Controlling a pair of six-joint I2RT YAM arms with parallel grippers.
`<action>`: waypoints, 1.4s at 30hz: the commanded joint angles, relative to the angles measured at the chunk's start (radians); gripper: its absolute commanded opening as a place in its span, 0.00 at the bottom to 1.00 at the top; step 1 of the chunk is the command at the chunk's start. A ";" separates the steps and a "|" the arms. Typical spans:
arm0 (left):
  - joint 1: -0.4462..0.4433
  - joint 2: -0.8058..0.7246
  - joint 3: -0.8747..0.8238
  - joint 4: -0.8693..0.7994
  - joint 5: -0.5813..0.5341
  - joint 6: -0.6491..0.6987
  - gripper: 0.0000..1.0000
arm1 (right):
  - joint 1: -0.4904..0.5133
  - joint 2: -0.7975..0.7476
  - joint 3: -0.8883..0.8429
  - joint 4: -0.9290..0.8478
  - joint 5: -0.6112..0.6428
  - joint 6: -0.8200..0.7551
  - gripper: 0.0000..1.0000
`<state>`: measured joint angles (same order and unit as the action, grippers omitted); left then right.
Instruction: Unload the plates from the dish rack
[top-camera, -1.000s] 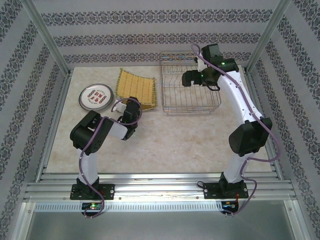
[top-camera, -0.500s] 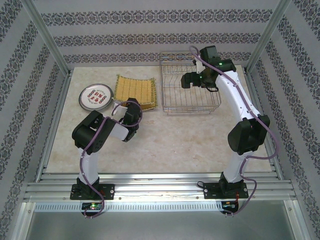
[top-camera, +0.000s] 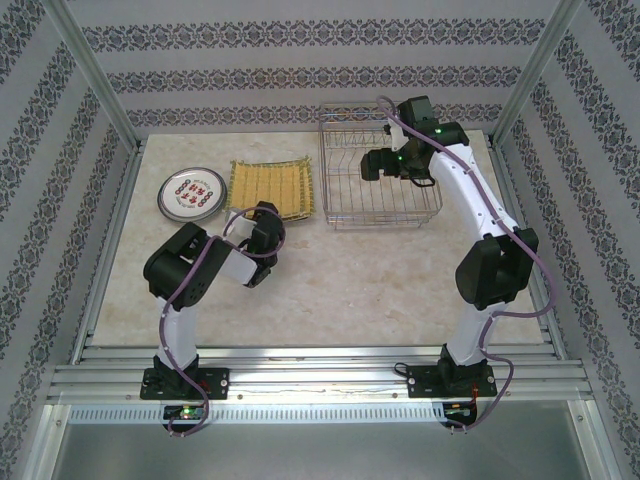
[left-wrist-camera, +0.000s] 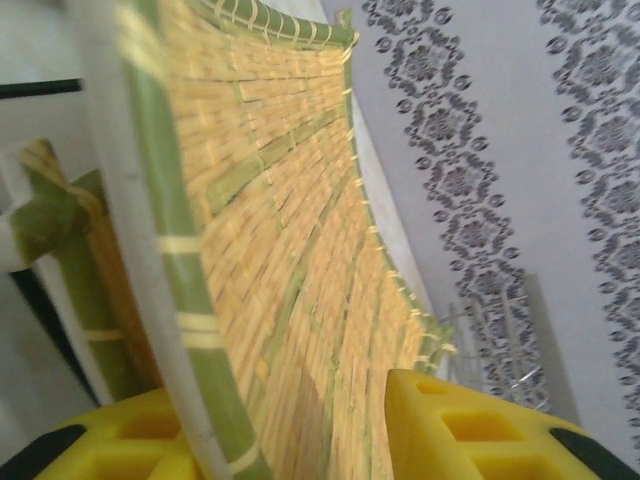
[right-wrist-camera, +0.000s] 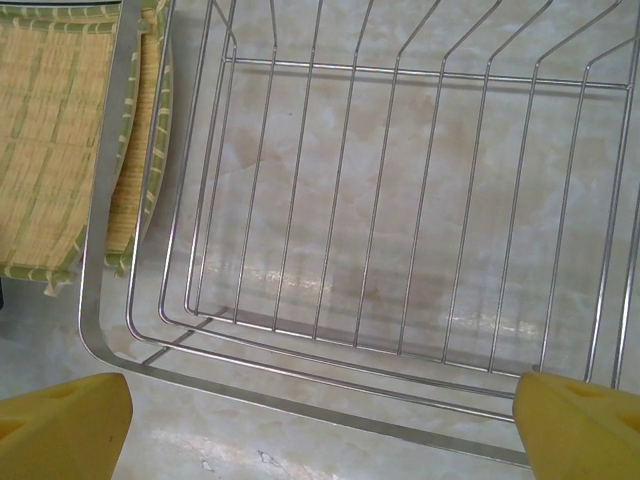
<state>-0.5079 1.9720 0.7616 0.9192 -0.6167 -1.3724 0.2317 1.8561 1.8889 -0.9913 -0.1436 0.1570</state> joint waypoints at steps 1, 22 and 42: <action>-0.013 -0.067 0.036 -0.162 0.013 0.043 0.44 | 0.001 -0.023 -0.020 0.019 -0.019 0.001 0.98; -0.014 -0.166 0.216 -0.816 0.111 0.209 0.81 | -0.016 -0.024 -0.042 0.083 -0.057 0.023 0.98; 0.008 -0.689 0.111 -0.735 0.142 1.358 1.00 | -0.002 -0.532 -0.805 0.907 0.109 -0.054 0.98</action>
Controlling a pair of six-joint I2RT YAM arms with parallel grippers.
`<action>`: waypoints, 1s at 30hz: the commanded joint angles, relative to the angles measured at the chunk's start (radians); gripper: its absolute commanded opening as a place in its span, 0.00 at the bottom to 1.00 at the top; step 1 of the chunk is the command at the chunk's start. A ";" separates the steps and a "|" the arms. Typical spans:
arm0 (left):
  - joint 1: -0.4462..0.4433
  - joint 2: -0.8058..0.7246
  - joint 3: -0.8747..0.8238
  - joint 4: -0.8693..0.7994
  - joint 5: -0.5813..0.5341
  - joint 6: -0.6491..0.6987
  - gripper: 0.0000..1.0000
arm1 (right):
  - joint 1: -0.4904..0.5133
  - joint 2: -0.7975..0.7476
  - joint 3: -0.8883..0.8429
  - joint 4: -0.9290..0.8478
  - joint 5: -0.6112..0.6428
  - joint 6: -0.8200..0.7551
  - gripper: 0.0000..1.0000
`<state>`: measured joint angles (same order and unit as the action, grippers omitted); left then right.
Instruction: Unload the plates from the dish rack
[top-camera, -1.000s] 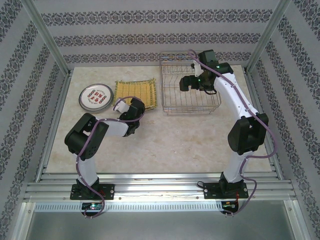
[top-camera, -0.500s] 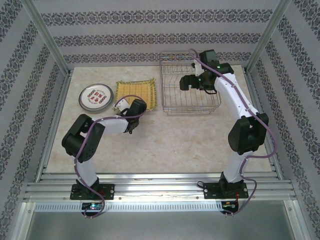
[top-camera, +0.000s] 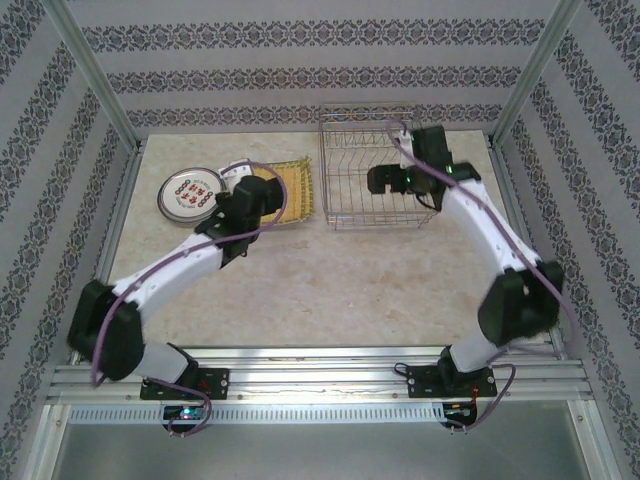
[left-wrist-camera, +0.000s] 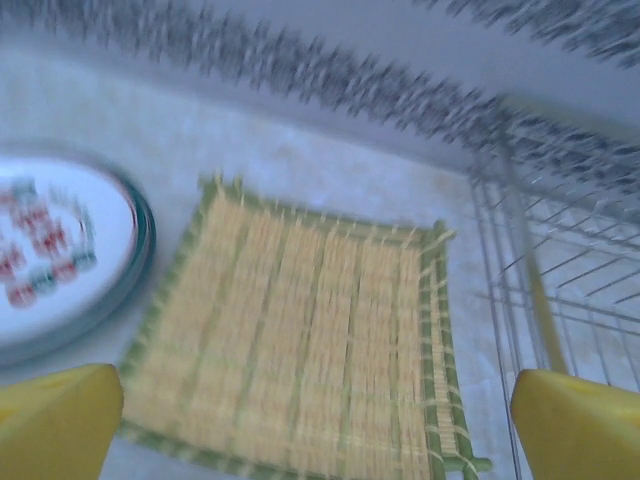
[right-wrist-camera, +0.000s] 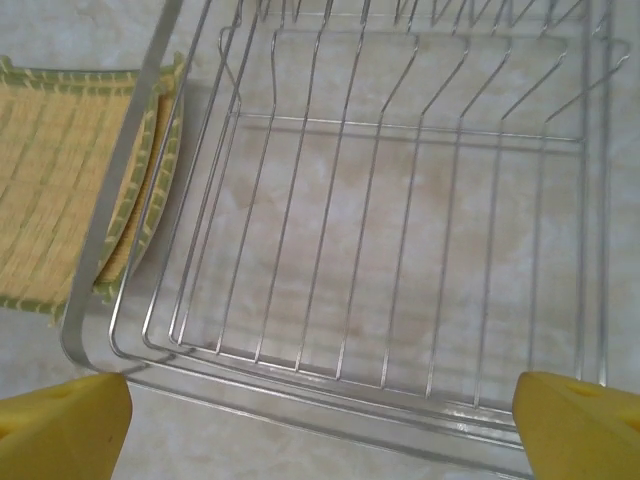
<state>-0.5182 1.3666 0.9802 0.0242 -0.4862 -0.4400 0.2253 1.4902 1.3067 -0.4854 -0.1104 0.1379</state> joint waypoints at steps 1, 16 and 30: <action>0.037 -0.132 -0.168 0.226 0.008 0.486 1.00 | 0.007 -0.243 -0.351 0.547 0.079 -0.045 0.98; 0.399 -0.292 -0.696 0.627 0.149 0.421 1.00 | 0.013 -0.379 -1.065 1.282 0.294 -0.206 0.98; 0.537 0.144 -0.635 0.926 0.357 0.370 1.00 | -0.212 -0.225 -0.923 1.292 0.122 -0.118 0.98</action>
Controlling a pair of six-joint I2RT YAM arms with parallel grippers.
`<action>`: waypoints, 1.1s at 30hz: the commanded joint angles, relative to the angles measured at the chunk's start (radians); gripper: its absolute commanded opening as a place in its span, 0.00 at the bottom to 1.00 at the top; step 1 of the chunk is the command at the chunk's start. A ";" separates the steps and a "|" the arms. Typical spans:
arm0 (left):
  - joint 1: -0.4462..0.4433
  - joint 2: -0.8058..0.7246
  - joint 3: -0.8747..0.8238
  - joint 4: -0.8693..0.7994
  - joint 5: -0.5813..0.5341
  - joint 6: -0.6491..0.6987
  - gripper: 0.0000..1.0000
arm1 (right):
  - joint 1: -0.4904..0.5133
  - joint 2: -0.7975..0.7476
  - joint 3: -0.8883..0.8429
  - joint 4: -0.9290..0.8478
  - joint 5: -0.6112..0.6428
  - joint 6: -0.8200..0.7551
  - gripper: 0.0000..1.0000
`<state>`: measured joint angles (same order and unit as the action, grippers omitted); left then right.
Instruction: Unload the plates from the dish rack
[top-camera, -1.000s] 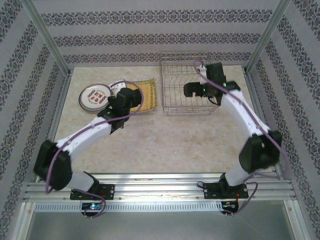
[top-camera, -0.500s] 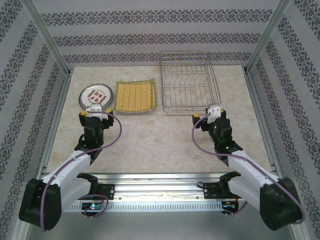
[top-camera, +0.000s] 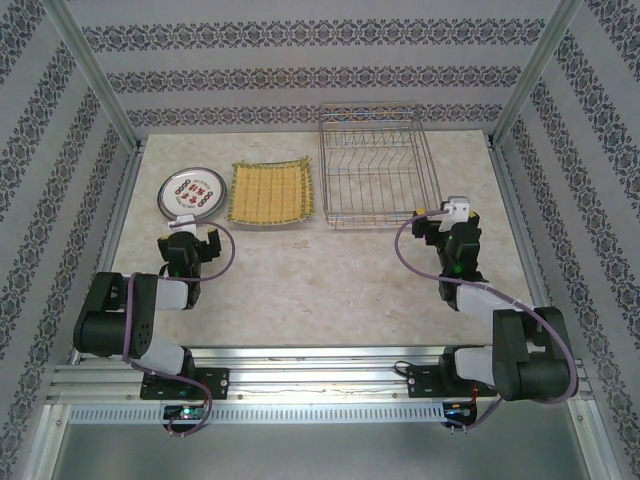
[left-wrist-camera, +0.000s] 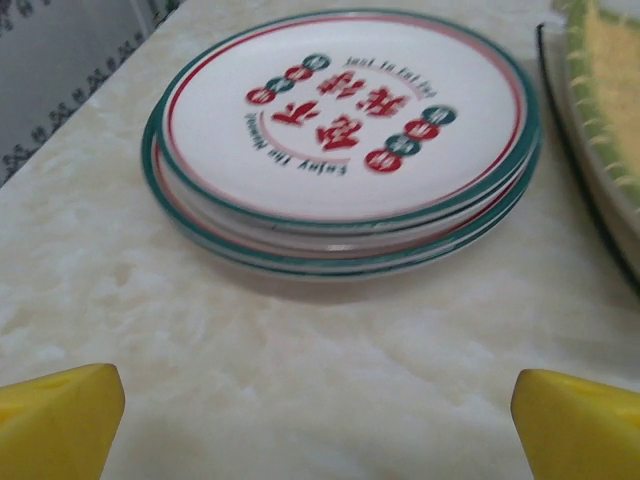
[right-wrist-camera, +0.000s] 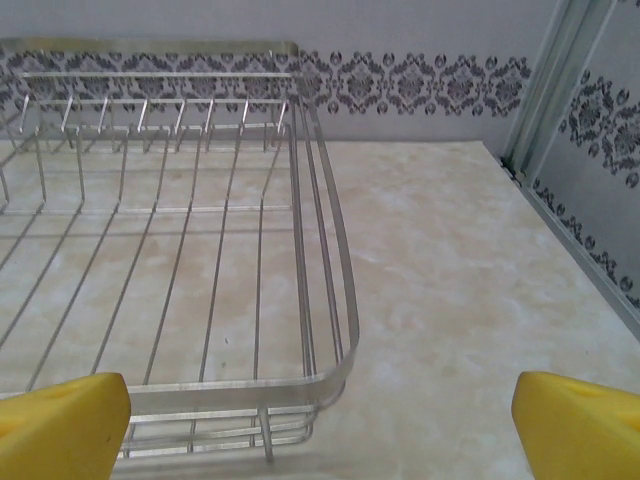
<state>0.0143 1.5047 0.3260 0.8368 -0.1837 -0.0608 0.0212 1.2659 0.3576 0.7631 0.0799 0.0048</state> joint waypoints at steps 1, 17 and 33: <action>0.004 0.009 0.016 0.118 0.066 -0.007 1.00 | -0.007 -0.016 0.022 0.020 -0.079 0.018 0.98; -0.014 0.088 0.026 0.178 0.056 0.019 1.00 | -0.022 0.274 0.017 0.200 -0.098 0.036 0.98; -0.014 0.084 0.046 0.136 0.111 0.039 1.00 | -0.009 0.251 0.035 0.125 -0.079 0.015 0.98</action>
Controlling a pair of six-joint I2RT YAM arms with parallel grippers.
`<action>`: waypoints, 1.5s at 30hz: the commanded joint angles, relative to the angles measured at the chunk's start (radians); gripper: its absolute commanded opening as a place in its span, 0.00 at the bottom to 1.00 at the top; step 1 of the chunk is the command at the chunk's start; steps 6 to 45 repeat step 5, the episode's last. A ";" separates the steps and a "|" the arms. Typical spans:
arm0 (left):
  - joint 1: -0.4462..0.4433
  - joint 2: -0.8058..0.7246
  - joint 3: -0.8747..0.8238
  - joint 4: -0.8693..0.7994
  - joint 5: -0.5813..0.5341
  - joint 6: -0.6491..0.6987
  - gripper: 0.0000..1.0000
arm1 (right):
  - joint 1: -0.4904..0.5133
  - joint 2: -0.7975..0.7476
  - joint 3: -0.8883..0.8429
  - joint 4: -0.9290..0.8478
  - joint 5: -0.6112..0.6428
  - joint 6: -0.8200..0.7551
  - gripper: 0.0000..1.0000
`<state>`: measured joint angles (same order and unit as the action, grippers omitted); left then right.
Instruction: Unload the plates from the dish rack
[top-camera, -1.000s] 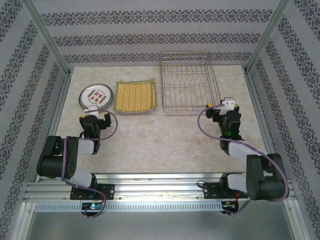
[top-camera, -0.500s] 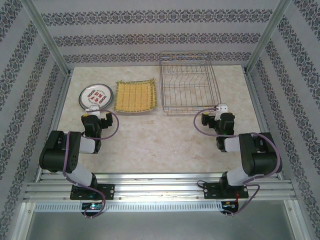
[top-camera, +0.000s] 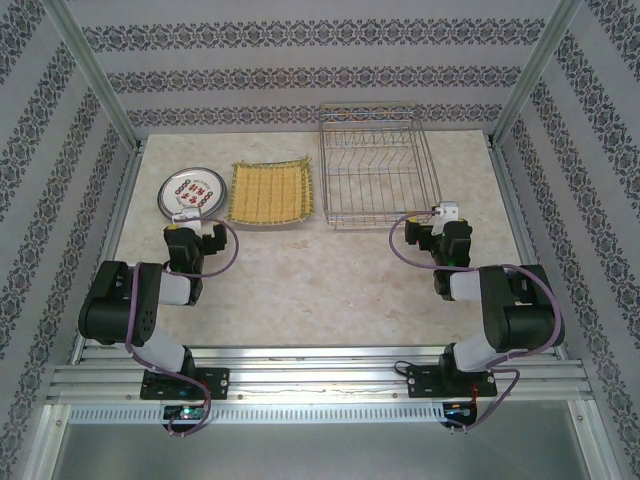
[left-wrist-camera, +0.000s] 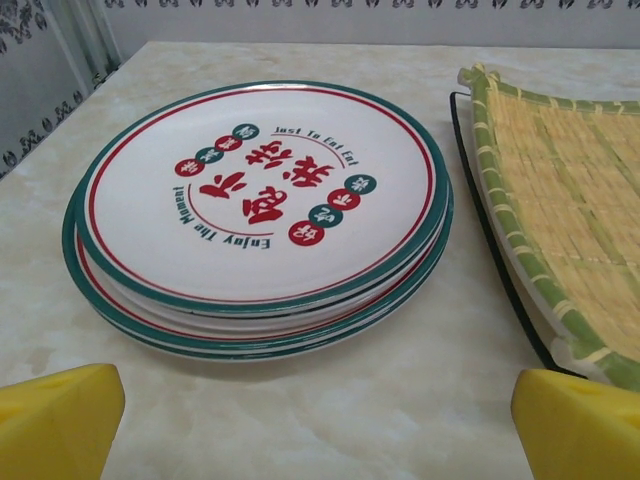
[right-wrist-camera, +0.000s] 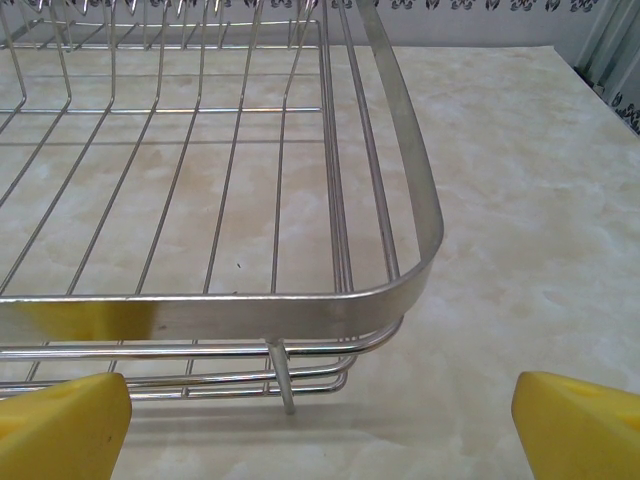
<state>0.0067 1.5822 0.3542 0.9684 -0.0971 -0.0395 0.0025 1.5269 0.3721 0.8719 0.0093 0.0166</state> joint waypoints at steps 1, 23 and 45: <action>-0.007 0.008 0.017 0.006 0.024 0.017 1.00 | 0.010 -0.007 0.021 0.016 -0.007 0.002 0.98; -0.007 0.008 0.017 0.004 0.025 0.018 1.00 | 0.010 -0.011 0.015 0.023 -0.005 0.003 0.98; -0.007 0.008 0.017 0.004 0.025 0.018 1.00 | 0.010 -0.011 0.015 0.023 -0.005 0.003 0.98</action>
